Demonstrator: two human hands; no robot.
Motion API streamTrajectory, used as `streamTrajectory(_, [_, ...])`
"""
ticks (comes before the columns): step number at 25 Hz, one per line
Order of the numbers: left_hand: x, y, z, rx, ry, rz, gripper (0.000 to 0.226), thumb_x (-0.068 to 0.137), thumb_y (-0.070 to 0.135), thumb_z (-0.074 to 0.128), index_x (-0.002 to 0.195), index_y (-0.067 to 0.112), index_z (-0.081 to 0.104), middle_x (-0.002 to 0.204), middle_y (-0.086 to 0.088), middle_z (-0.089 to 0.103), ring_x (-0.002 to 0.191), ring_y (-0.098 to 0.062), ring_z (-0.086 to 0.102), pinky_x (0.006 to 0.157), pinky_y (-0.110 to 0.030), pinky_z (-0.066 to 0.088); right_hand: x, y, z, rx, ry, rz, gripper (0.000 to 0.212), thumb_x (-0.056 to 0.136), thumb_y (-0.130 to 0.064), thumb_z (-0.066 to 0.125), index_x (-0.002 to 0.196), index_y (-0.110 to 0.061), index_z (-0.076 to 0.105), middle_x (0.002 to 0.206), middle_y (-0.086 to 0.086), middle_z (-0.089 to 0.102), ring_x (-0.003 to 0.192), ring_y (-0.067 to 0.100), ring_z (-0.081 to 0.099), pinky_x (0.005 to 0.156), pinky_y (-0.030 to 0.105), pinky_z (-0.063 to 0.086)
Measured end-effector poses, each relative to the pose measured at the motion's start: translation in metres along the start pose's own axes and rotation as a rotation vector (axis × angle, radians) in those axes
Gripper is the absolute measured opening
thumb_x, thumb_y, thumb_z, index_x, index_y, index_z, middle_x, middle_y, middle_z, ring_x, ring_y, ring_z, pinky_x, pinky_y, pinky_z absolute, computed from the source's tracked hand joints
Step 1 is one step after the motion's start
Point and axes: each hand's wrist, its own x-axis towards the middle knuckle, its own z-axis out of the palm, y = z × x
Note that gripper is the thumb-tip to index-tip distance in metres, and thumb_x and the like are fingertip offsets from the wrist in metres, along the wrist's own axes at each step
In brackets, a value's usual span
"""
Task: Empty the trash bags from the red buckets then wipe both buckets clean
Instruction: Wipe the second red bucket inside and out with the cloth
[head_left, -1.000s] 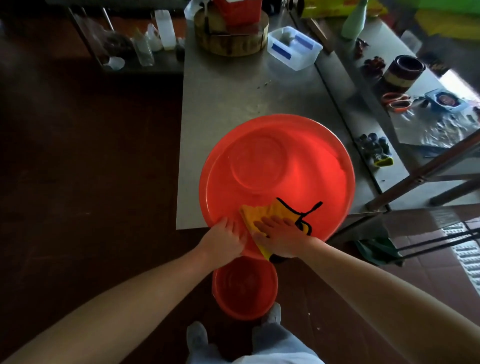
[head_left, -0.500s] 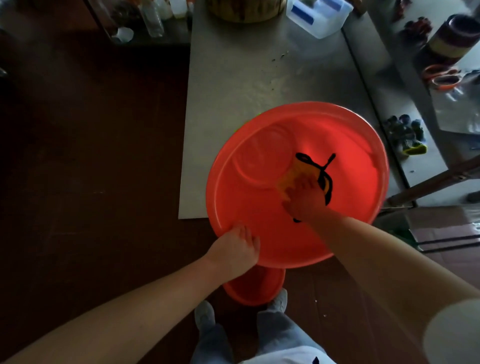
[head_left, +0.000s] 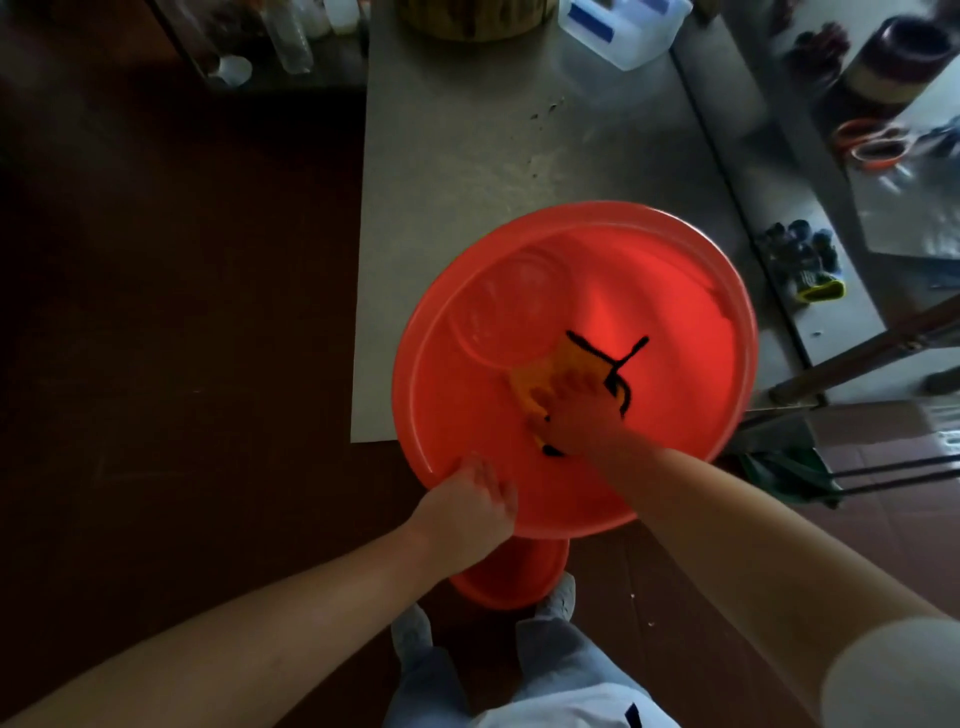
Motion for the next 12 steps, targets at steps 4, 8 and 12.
streamTrajectory(4, [-0.002, -0.002, 0.001, 0.037, 0.009, 0.037, 0.026, 0.098, 0.02, 0.047, 0.111, 0.005, 0.064, 0.101, -0.018, 0.071, 0.091, -0.035, 0.07, 0.087, -0.044, 0.055, -0.009, 0.03, -0.003, -0.143, -0.007, 0.052, 0.06, 0.099, -0.061, 0.037, 0.149, -0.029, 0.043, 0.16, 0.009, 0.031, 0.152, 0.032, 0.018, 0.123, 0.049, 0.005])
streamTrajectory(8, [-0.006, -0.009, 0.0, 0.041, 0.001, 0.069, 0.023, 0.091, 0.031, 0.059, 0.101, 0.015, 0.072, 0.091, -0.011, 0.074, 0.08, -0.028, 0.072, 0.077, -0.036, 0.057, -0.03, -0.025, -0.001, 0.078, -0.111, 0.041, 0.068, 0.101, -0.064, 0.026, 0.158, -0.028, 0.026, 0.165, 0.007, 0.023, 0.152, 0.031, 0.015, 0.121, 0.05, 0.01])
streamTrajectory(12, [-0.007, -0.015, -0.001, 0.024, 0.035, 0.055, 0.023, 0.082, 0.042, 0.071, 0.082, 0.019, 0.074, 0.073, -0.003, 0.068, 0.062, -0.02, 0.063, 0.061, -0.028, 0.052, -0.052, -0.056, -0.008, 0.264, -0.119, -0.054, 0.064, 0.103, -0.061, 0.024, 0.16, -0.032, 0.021, 0.167, 0.002, 0.021, 0.152, 0.027, 0.019, 0.119, 0.046, 0.015])
